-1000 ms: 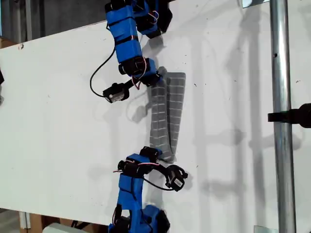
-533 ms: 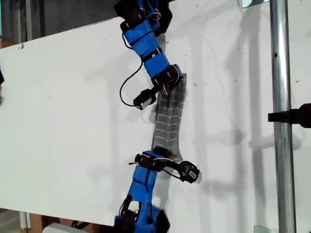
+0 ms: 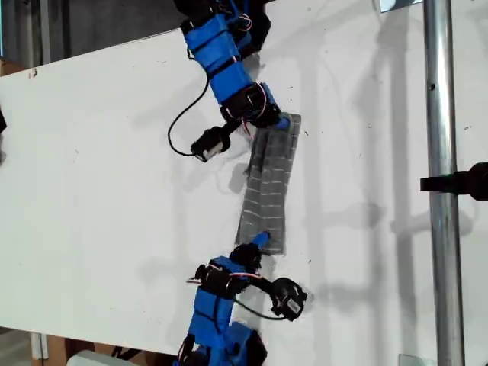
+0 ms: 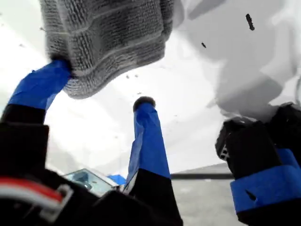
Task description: Grasp corners of a towel and fold twice.
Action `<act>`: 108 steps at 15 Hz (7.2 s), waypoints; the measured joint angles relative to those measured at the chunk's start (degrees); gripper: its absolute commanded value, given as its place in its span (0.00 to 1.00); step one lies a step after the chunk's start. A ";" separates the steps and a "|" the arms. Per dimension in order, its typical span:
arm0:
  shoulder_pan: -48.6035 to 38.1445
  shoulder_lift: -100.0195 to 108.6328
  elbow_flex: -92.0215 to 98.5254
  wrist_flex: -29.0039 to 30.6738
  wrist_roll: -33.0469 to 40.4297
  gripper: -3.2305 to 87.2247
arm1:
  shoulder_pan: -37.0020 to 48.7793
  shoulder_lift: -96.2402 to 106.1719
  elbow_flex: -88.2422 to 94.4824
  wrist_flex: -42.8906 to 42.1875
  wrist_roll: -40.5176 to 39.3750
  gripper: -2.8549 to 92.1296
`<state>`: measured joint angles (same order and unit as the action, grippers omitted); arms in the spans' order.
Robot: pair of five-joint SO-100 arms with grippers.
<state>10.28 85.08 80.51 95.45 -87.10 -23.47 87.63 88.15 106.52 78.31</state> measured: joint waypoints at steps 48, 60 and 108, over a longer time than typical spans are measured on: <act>11.60 113.82 93.34 -29.71 0.44 0.05 | 3.87 37.35 53.70 -38.23 29.71 0.03; 10.20 113.82 93.34 -29.71 1.32 0.05 | 14.94 35.86 53.79 -80.16 2.55 0.03; -6.24 113.91 98.00 -21.97 33.13 0.02 | 18.11 100.37 77.87 -22.24 10.02 0.14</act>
<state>4.04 198.98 178.51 73.48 -53.96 -5.36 188.00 166.03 84.29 88.33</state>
